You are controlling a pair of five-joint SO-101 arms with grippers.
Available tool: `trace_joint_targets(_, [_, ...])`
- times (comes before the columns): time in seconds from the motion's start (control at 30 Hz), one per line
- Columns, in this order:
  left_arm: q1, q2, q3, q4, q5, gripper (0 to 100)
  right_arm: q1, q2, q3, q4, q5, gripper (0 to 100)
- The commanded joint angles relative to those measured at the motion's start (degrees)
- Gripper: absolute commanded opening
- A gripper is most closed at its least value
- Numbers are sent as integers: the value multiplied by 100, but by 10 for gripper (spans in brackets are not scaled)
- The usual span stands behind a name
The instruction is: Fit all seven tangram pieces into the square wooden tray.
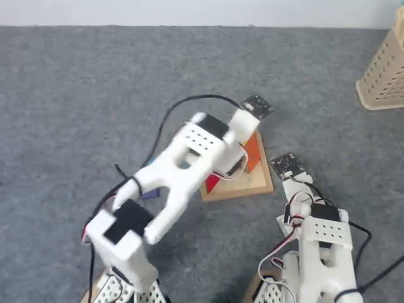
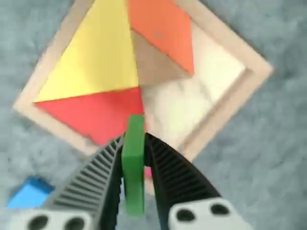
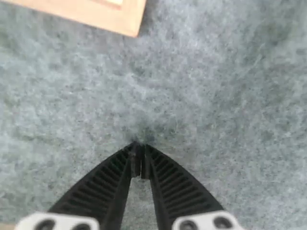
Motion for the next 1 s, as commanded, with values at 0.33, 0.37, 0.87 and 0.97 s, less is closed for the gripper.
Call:
trace_joint_targets(0.33, [290, 870, -1103, -97, 651, 13, 84, -66, -9, -57, 88, 6])
trace_joint_targets(0.37, [325, 879, -1103, -97, 659, 13, 84, -66, -9, -57, 88, 6])
trace_joint_targets(0.87, [396, 932, -1077, -88, 774, 111, 84, -66, -9, -57, 88, 6])
trace_joint_targets(0.97, [387, 932, -1077, -79, 765, 111, 84, -66, -9, -57, 88, 6])
